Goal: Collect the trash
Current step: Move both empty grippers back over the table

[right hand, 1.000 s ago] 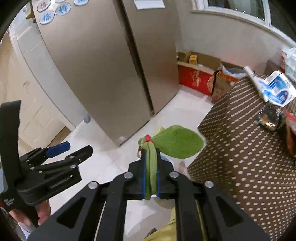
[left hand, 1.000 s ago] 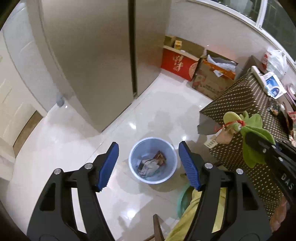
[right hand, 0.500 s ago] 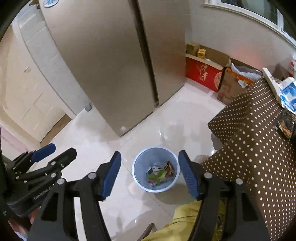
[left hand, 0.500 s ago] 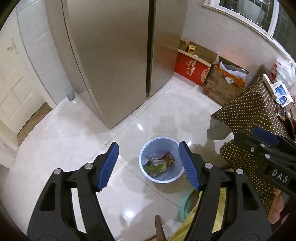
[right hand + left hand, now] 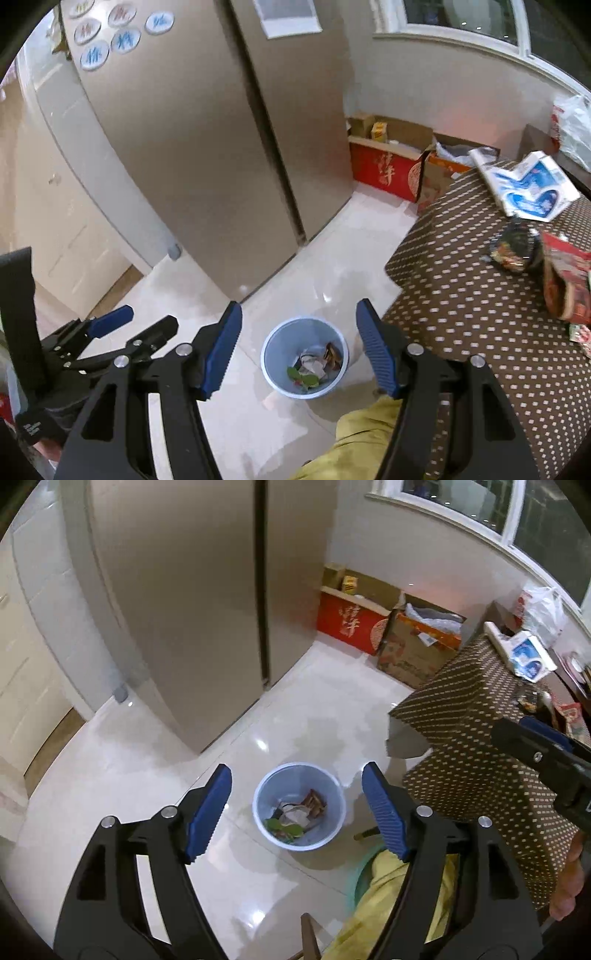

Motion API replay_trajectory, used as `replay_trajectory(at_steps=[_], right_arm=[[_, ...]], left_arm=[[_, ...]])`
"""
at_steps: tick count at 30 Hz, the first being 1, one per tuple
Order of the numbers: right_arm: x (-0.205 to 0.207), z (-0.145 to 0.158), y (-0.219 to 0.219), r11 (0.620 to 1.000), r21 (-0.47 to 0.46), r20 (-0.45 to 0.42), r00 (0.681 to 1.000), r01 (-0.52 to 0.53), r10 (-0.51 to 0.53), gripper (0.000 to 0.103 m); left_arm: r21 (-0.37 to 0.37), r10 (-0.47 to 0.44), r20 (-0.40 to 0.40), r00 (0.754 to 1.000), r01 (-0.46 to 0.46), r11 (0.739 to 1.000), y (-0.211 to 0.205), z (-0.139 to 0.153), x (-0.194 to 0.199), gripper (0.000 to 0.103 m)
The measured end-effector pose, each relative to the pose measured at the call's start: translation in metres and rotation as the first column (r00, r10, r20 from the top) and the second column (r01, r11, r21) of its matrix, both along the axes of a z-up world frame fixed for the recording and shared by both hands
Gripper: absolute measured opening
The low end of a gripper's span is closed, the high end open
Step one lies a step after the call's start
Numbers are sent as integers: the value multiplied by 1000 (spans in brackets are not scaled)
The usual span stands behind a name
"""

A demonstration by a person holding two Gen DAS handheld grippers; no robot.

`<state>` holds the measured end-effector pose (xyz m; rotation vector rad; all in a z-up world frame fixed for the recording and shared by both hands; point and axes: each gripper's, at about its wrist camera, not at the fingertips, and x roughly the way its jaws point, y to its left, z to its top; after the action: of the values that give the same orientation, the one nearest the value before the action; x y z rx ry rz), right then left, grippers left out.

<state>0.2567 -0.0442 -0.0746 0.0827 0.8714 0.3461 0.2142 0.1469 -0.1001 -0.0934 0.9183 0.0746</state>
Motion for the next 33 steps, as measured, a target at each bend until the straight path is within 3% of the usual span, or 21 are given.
replay_trajectory(at_steps=[8, 13, 24, 30, 33], right_arm=[[-15, 26, -66, 992, 8, 94, 987, 129, -129, 64], [-23, 36, -122, 971, 21, 134, 962, 238, -239, 64], [-30, 23, -249, 896, 66, 103, 890, 440, -444, 64], [-27, 5, -279, 901, 72, 58, 900, 427, -432, 63], [-20, -6, -285, 915, 66, 33, 916, 398, -401, 55]], left_arm=[[-8, -124, 36, 992, 124, 992, -50, 18, 7, 75], [-2, -210, 51, 976, 211, 978, -91, 27, 14, 77], [-17, -366, 43, 929, 367, 930, -177, 30, 28, 79], [-25, -423, 25, 906, 423, 906, -217, 23, 38, 79], [-38, -448, 16, 894, 449, 893, -233, 19, 44, 79]])
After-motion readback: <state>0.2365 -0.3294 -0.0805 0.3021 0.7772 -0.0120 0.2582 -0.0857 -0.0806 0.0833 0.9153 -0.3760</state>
